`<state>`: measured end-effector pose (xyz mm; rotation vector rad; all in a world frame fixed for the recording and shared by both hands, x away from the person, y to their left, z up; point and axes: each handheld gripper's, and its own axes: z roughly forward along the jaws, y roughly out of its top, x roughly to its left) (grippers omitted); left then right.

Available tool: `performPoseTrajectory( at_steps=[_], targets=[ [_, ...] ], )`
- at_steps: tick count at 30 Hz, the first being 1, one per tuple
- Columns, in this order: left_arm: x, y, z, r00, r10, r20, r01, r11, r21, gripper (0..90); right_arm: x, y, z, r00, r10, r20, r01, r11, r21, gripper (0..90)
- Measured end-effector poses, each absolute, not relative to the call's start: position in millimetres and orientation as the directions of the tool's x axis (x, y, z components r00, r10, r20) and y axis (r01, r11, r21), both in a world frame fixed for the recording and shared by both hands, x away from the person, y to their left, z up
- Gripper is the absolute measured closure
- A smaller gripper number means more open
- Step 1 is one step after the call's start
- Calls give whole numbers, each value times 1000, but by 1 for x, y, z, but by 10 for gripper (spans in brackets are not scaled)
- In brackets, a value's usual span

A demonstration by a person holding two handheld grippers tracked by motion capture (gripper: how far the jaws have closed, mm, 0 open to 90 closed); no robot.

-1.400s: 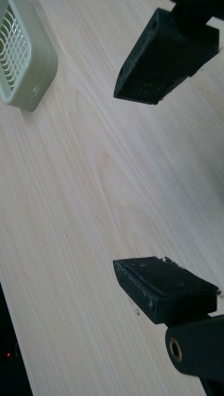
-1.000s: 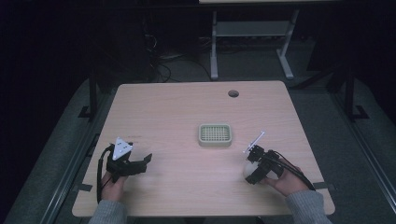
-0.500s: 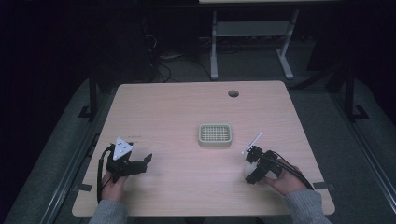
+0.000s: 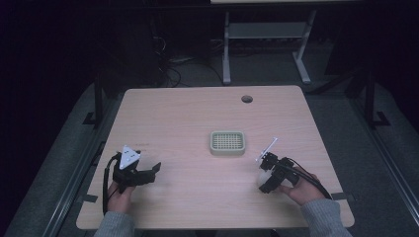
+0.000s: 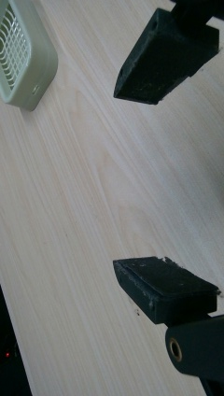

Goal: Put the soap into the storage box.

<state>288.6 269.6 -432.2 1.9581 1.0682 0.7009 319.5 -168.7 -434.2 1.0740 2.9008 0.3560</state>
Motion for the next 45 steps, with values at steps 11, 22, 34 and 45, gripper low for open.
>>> performPoseTrajectory(
  at_steps=[11, 22, 34, 45],
  targets=[
    [289, 268, -433, 493, 865, 96, 429, -338, 838, 148, 322, -169, -426, -763, 643, 67, 638, 731, 243, 234],
    [289, 267, -433, 490, 867, 87, 437, -331, 836, 148, 326, -168, -417, -769, 635, 75, 630, 731, 263, 234],
    [289, 267, -433, 492, 867, 86, 437, -331, 836, 148, 333, -164, -409, -774, 628, 76, 623, 736, 265, 234],
    [290, 266, -433, 494, 864, 92, 438, -339, 832, 148, 340, -157, -401, -785, 614, 76, 609, 745, 274, 234]
  ],
)
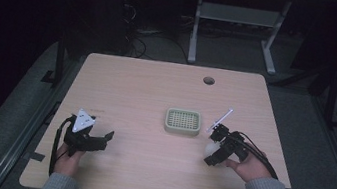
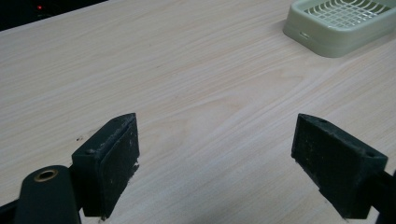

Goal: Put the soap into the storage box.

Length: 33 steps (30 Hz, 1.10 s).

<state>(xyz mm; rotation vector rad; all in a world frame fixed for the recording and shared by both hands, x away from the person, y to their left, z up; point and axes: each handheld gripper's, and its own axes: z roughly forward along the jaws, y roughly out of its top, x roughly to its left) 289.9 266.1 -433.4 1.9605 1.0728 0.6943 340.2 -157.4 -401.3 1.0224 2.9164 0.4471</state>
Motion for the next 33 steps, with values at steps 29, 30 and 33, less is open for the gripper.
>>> performPoseTrajectory(
  at_steps=[29, 30, 33],
  targets=[
    [289, 266, -433, 492, 867, 81, 442, -329, 835, 148, 361, -141, -386, -803, 591, 79, 588, 762, 271, 234],
    [289, 266, -433, 495, 865, 85, 438, -333, 835, 148, 363, -140, -385, -805, 589, 76, 585, 765, 270, 234],
    [289, 266, -433, 494, 865, 84, 440, -333, 834, 148, 365, -137, -384, -810, 582, 71, 577, 771, 270, 234]
  ],
)
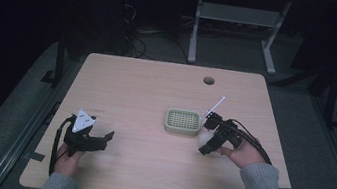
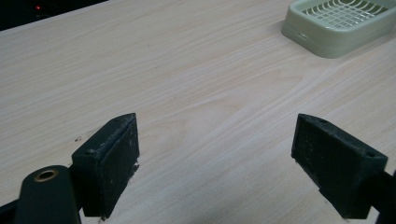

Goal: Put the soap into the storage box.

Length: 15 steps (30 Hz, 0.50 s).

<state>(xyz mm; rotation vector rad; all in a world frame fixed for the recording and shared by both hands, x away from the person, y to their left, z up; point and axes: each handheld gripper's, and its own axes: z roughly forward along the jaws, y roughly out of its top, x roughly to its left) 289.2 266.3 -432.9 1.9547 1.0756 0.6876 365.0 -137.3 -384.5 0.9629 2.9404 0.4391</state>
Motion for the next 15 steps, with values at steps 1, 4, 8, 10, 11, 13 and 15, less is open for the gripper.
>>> performPoseTrajectory(
  at_steps=[1, 4, 8, 10, 11, 13, 15],
  targets=[
    [289, 266, -433, 494, 866, 84, 440, -332, 834, 148, 366, -136, -384, -808, 584, 75, 581, 768, 270, 234],
    [289, 266, -433, 492, 867, 81, 442, -329, 835, 148, 368, -134, -383, -811, 580, 78, 577, 770, 272, 234],
    [289, 266, -433, 495, 865, 84, 440, -333, 834, 149, 372, -130, -380, -814, 575, 78, 572, 774, 272, 234],
    [289, 266, -433, 494, 865, 82, 439, -330, 836, 148, 373, -128, -379, -817, 570, 82, 569, 775, 276, 234],
    [289, 267, -433, 495, 865, 83, 439, -331, 835, 149, 373, -127, -379, -817, 572, 79, 569, 775, 276, 234],
    [289, 267, -433, 495, 865, 83, 439, -331, 835, 148, 375, -126, -378, -817, 571, 77, 568, 776, 274, 234],
    [289, 267, -433, 496, 865, 83, 439, -332, 835, 148, 376, -124, -378, -818, 570, 78, 568, 777, 271, 234]
  ],
)
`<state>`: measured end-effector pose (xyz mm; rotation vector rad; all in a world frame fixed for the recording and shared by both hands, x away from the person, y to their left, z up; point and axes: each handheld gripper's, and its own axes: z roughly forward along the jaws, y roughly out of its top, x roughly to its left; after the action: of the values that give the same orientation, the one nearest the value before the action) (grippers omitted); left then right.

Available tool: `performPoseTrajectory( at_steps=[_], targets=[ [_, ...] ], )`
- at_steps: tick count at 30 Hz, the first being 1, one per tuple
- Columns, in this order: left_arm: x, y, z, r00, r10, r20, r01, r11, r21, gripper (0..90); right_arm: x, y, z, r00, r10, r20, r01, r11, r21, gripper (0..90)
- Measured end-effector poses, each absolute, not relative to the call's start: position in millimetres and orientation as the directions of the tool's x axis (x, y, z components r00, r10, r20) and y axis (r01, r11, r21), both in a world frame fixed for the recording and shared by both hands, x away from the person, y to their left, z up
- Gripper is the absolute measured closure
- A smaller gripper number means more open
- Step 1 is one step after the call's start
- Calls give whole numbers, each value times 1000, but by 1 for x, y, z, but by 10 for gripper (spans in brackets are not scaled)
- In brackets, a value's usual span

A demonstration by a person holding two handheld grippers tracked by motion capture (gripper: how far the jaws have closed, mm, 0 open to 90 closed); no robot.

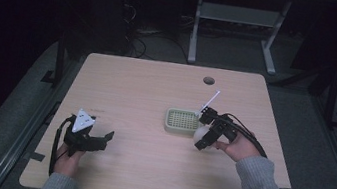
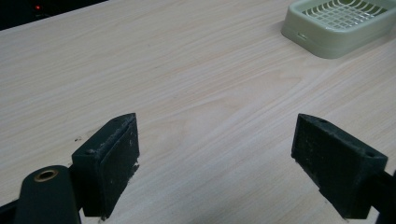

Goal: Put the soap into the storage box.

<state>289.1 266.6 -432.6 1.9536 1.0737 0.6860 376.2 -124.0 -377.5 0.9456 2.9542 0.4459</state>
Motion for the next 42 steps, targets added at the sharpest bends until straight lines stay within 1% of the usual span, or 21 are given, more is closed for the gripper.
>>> performPoseTrajectory(
  at_steps=[42],
  targets=[
    [290, 269, -433, 488, 870, 73, 442, -317, 839, 149, 408, -94, -363, -839, 540, 74, 540, 807, 239, 234]
  ],
)
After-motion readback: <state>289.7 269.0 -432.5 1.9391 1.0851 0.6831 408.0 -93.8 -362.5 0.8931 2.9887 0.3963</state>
